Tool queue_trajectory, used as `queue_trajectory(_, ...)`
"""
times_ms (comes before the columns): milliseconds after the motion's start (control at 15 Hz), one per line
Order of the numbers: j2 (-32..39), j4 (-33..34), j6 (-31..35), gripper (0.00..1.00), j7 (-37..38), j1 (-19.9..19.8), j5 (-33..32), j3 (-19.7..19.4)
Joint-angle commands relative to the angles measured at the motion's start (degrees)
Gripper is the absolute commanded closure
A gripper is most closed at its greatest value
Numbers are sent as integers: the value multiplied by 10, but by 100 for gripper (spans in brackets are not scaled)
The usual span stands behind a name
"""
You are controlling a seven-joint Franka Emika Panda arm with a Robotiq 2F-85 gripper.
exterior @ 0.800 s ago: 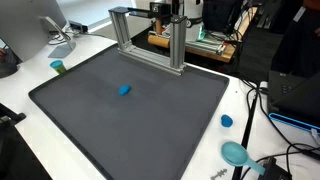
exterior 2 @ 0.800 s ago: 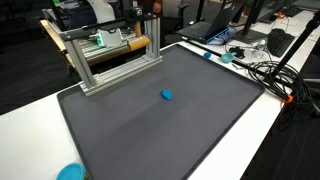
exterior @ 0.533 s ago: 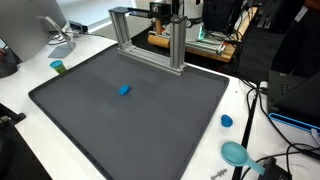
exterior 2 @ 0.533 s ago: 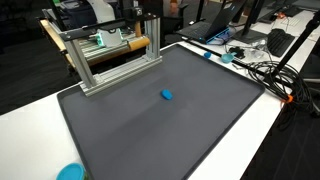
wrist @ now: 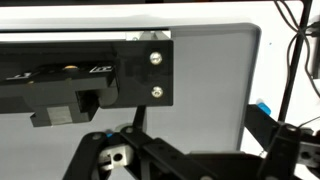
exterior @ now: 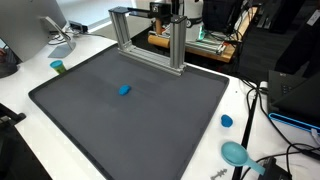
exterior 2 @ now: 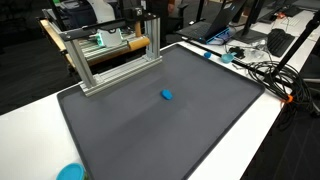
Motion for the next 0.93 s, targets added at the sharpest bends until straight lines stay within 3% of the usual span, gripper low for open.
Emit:
queue_trajectory(0,-89,-40,17,0,-42,-9,-7,-34)
queue_trajectory(267,-129,-75,29,0,-48,-41,-50,-46)
queue_trajectory(400,-115,-82,58,0,-19,-57,-45,-44)
queue_trajectory(467,-113,-62,28,0,-34,-46,-40,-44)
queue_trajectory(867,-107,-85,40,0,-23,-72,-69,-40)
